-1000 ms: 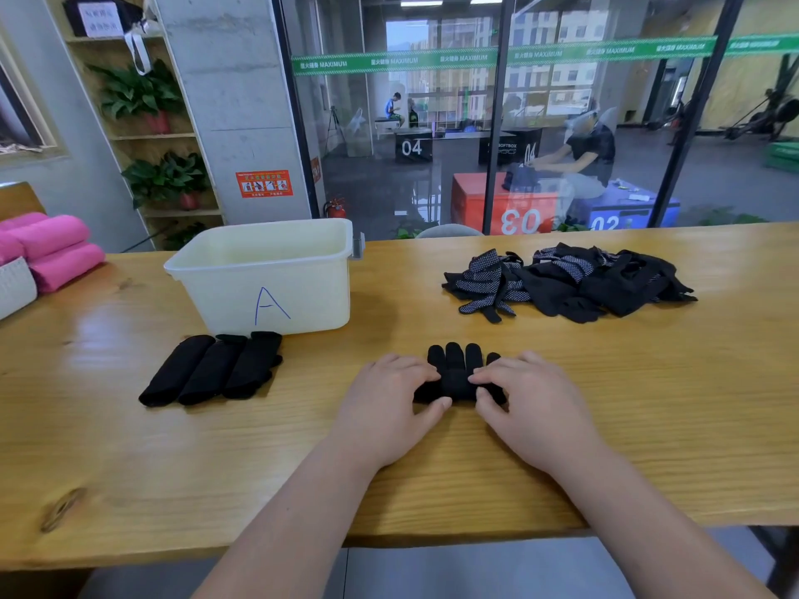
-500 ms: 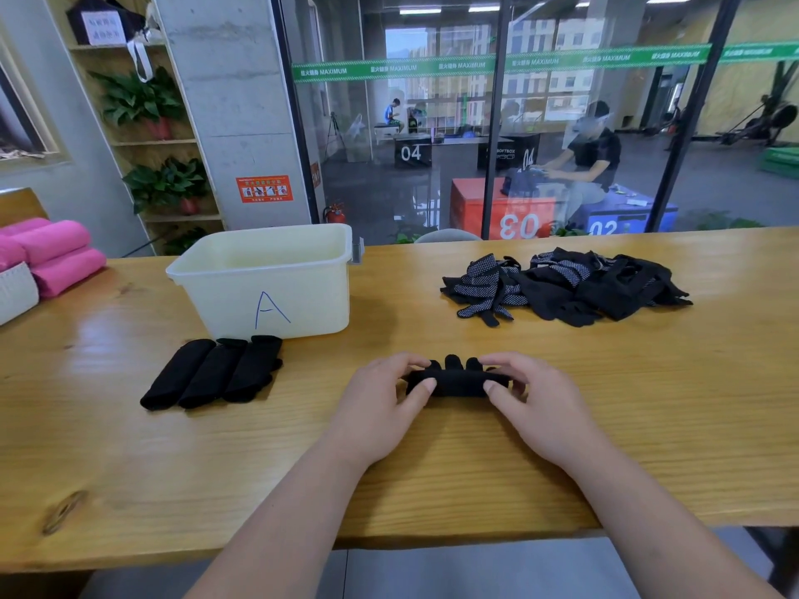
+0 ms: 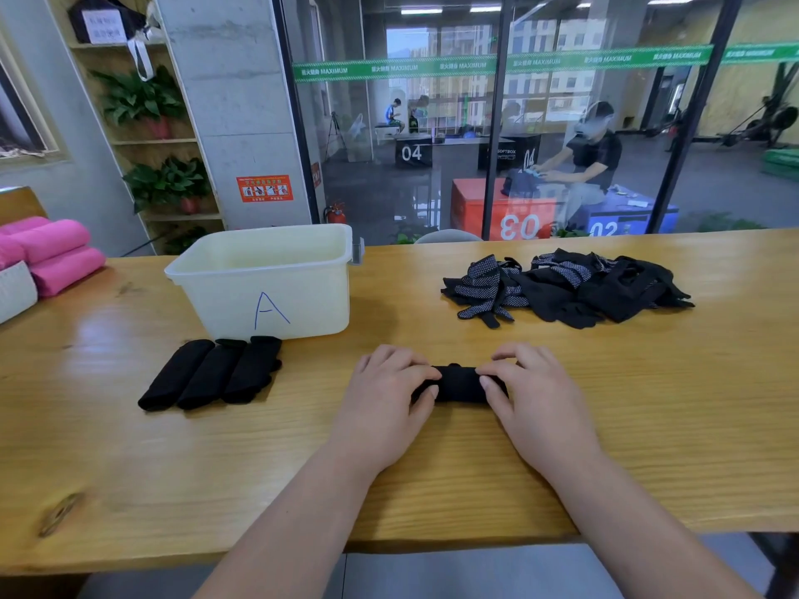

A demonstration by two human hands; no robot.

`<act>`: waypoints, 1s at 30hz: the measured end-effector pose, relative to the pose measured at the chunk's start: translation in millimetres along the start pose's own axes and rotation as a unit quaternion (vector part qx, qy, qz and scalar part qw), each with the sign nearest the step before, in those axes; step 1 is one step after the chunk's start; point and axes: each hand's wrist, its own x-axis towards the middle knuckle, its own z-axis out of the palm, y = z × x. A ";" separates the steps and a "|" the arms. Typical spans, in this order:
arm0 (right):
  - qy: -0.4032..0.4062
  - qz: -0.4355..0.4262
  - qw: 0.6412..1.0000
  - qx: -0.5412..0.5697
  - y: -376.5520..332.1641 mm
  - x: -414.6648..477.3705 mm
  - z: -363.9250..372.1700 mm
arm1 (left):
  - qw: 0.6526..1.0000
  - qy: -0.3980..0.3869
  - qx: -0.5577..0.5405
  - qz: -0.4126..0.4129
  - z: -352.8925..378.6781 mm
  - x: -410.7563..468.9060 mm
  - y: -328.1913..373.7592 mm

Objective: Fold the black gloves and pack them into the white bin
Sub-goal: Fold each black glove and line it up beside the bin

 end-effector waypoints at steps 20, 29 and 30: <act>-0.086 -0.009 0.982 0.166 1.2 -1.1 -9.3 | 0.988 -0.100 -0.096 -0.072 -1.5 -3.8 -7.1; -0.273 -0.109 0.955 0.034 -8.0 4.7 -5.2 | 0.981 -0.106 -0.140 -0.081 -3.9 -2.9 -6.0; -0.277 -0.105 0.955 0.034 -9.2 4.9 -5.7 | 0.983 -0.101 -0.134 -0.081 -3.8 -2.8 -5.3</act>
